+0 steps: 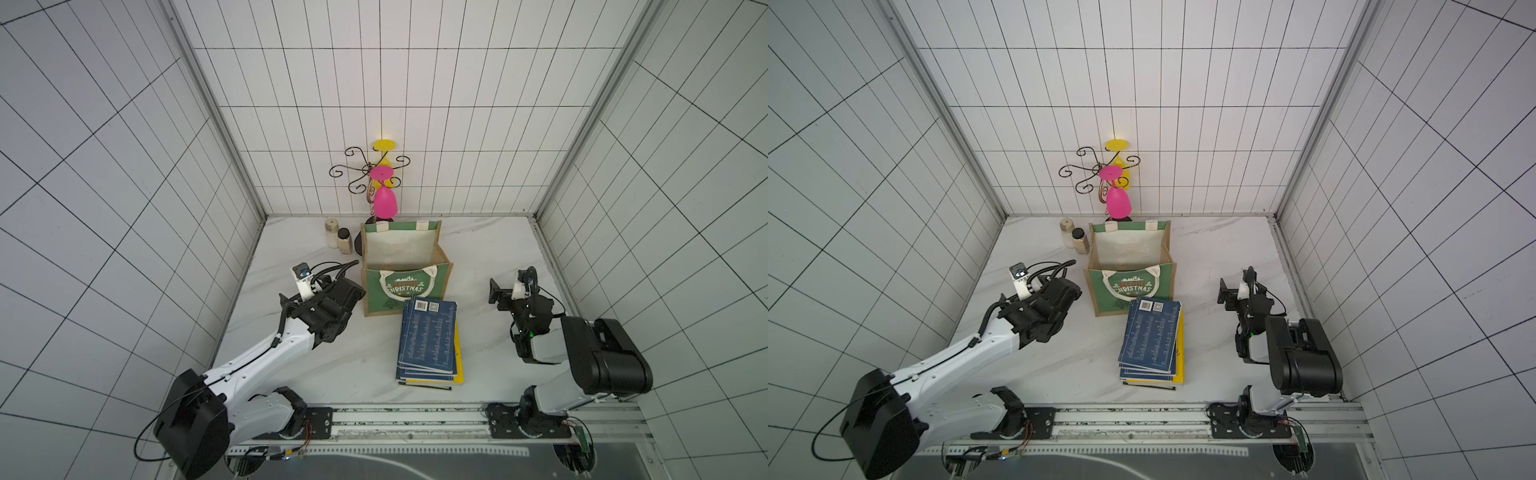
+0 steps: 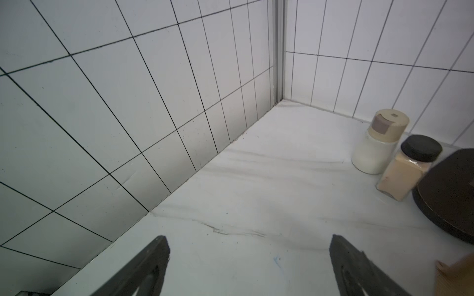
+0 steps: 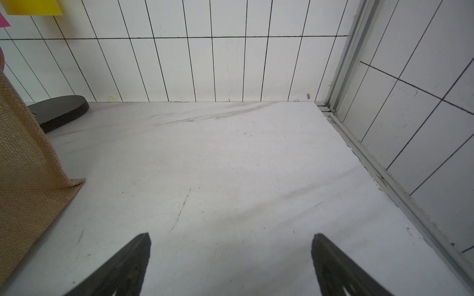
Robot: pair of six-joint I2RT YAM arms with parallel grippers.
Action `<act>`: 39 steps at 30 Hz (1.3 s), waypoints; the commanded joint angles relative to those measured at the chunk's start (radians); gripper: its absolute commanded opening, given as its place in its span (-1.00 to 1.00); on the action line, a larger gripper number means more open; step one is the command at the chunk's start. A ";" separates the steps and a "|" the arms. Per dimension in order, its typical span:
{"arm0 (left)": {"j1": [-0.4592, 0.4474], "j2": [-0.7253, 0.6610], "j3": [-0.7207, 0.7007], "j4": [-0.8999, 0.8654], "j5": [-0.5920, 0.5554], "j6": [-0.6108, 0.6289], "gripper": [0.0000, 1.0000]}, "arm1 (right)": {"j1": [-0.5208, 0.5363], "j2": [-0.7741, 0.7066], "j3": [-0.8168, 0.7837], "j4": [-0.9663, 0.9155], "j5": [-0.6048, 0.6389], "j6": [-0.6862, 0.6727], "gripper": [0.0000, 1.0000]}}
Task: Put the books into the canvas bag
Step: Pick up the book from the book.
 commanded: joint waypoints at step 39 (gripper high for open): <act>-0.484 -0.332 -0.246 0.675 1.126 0.439 0.95 | 0.385 -0.707 0.471 -1.626 -0.063 0.464 0.98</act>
